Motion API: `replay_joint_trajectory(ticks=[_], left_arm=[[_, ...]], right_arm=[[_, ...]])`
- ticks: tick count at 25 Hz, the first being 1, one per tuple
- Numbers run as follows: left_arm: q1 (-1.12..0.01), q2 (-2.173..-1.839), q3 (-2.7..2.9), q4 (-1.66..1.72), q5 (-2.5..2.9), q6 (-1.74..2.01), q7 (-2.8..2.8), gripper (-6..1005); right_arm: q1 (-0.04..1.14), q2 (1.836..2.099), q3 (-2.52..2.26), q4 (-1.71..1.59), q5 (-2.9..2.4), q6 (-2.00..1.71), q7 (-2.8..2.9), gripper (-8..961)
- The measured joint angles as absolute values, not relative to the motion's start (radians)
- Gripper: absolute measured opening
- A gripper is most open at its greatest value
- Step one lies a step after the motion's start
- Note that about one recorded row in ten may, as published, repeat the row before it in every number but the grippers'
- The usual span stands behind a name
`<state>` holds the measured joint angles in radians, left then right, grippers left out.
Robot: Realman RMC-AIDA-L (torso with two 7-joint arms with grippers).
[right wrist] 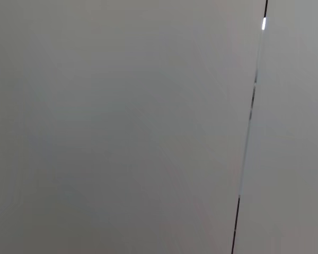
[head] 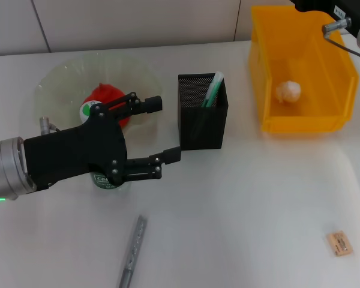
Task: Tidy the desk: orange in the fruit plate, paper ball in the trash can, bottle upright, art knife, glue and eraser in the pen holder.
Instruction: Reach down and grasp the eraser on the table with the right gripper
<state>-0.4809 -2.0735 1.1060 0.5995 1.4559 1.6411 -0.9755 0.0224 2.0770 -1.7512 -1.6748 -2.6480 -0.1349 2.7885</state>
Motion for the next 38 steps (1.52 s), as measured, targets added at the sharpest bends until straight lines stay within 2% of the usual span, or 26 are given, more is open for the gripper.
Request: replay_joint_trajectory(ticks=[4, 7, 8, 9, 10, 18, 21, 25, 27, 28, 29, 30, 32, 33, 38], left_arm=[[-0.489, -2.074, 1.107, 0.599, 1.456, 1.641, -0.975, 862], [-0.491, -2.074, 1.108, 0.598, 1.456, 1.641, -0.975, 862], [-0.492, -2.074, 1.111, 0.598, 1.456, 1.642, -0.974, 862], [-0.492, -2.074, 1.111, 0.598, 1.456, 1.642, -0.974, 862], [-0.492, -2.074, 1.112, 0.598, 1.456, 1.643, -0.974, 862], [-0.492, -2.074, 1.114, 0.597, 1.456, 1.642, -0.973, 862], [-0.496, -2.074, 1.114, 0.597, 1.456, 1.641, -0.971, 862], [-0.497, -2.074, 1.114, 0.597, 1.456, 1.642, -0.971, 862], [-0.497, -2.074, 1.115, 0.597, 1.456, 1.643, -0.970, 862], [-0.497, -2.074, 1.115, 0.597, 1.456, 1.644, -0.969, 862], [-0.497, -2.074, 1.115, 0.597, 1.456, 1.644, -0.969, 862], [-0.497, -2.074, 1.115, 0.597, 1.456, 1.645, -0.968, 862], [-0.497, -2.074, 1.116, 0.597, 1.456, 1.647, -0.968, 862], [-0.497, -2.074, 1.116, 0.597, 1.455, 1.651, -0.968, 862], [-0.498, -2.074, 1.125, 0.597, 1.454, 1.653, -0.969, 862]], right_arm=[[0.074, 2.066, -1.699, -1.668, -2.599, -0.217, 2.789, 734], [0.110, 2.024, -1.688, -1.654, -2.488, -0.250, 2.788, 734], [0.134, 1.995, -1.681, -1.637, -2.418, -0.259, 2.785, 734], [0.134, 1.995, -1.681, -1.637, -2.418, -0.259, 2.785, 734], [0.149, 1.980, -1.675, -1.624, -2.374, -0.263, 2.771, 734], [0.171, 1.968, -1.618, -1.607, -2.161, -0.302, 2.663, 734], [0.190, 1.969, -1.583, -1.598, -2.112, -0.348, 2.626, 734], [0.227, 1.992, -1.485, -1.559, -1.935, -0.468, 2.426, 734], [0.238, 2.018, -1.419, -1.524, -1.763, -0.554, 2.239, 734], [0.250, 2.057, -1.311, -1.468, -1.558, -0.692, 2.009, 734], [0.250, 2.057, -1.311, -1.468, -1.558, -0.692, 2.009, 734], [0.263, 2.084, -1.201, -1.392, -1.378, -0.860, 1.806, 734], [0.268, 2.083, -1.167, -1.353, -1.307, -0.940, 1.742, 734], [0.277, 2.074, -1.098, -1.268, -1.177, -1.098, 1.631, 734], [0.263, 2.075, -0.975, -1.259, -1.202, -1.319, 1.592, 733]])
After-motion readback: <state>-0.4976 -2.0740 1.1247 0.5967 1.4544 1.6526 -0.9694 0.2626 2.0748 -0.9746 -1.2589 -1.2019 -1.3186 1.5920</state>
